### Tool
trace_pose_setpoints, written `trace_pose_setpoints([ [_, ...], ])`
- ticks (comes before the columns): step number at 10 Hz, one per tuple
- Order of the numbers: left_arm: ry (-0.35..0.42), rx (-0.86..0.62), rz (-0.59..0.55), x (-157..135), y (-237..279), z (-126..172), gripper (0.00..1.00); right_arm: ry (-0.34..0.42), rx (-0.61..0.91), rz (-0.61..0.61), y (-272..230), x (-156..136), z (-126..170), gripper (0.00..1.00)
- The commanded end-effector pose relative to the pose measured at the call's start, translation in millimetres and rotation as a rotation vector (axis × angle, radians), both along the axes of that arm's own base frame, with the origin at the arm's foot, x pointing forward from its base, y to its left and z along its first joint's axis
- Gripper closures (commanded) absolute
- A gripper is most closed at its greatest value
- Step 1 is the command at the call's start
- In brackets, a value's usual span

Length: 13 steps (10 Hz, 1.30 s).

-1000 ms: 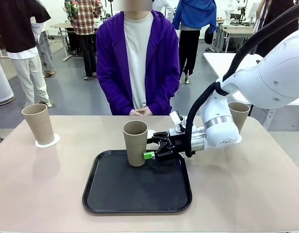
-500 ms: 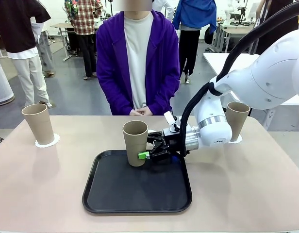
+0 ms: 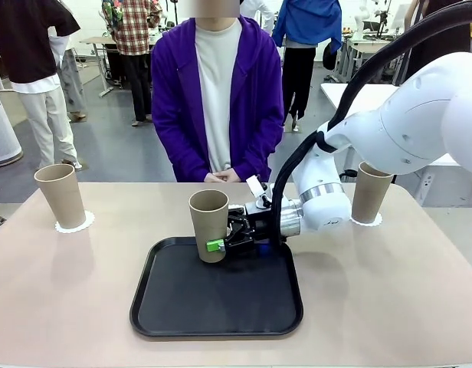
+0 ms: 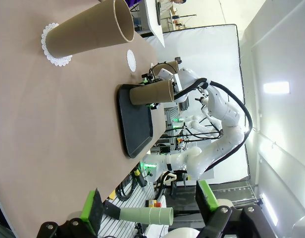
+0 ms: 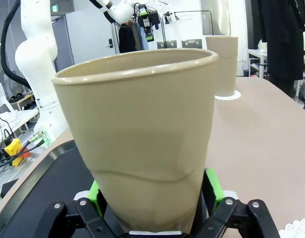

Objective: Place coasters on the table and set cups on them.
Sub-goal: Take one Reusable plastic cup from the Flat Tray and place it on a coaster set by the human.

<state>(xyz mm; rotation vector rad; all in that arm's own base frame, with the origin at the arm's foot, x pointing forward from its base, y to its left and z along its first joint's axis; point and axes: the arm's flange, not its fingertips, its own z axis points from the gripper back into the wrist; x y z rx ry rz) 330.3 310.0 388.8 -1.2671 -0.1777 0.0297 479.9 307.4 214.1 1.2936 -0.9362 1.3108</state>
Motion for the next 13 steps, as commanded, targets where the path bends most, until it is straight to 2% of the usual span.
trace_pose_setpoints([
  [1,0.000,0.002,0.004,-2,0,1,0.00,0.007,0.012,-0.006,3,6,1,0.57],
  [2,0.000,0.002,0.004,-2,0,1,0.00,0.009,0.010,-0.011,0,4,3,0.68],
  [3,0.000,0.002,0.004,-2,0,1,0.00,0.009,0.008,-0.010,-1,1,5,1.00],
  [4,0.000,0.002,0.004,-2,0,1,0.00,0.003,0.013,-0.004,-2,-4,12,1.00],
  [5,0.000,0.002,0.004,-2,0,1,0.00,0.007,0.025,0.003,-2,-16,32,1.00],
  [7,0.000,0.002,0.004,-2,0,1,0.00,-0.028,0.033,0.013,-11,-36,89,1.00],
  [10,0.000,0.002,0.004,-2,0,1,0.00,-0.091,-0.016,-0.068,-32,-43,175,1.00],
  [12,0.000,0.002,0.004,-2,0,1,0.00,-0.106,-0.024,-0.084,-40,-46,200,1.00],
  [13,0.000,0.002,0.004,-2,0,1,0.00,-0.106,-0.032,-0.083,-40,-46,202,1.00],
])
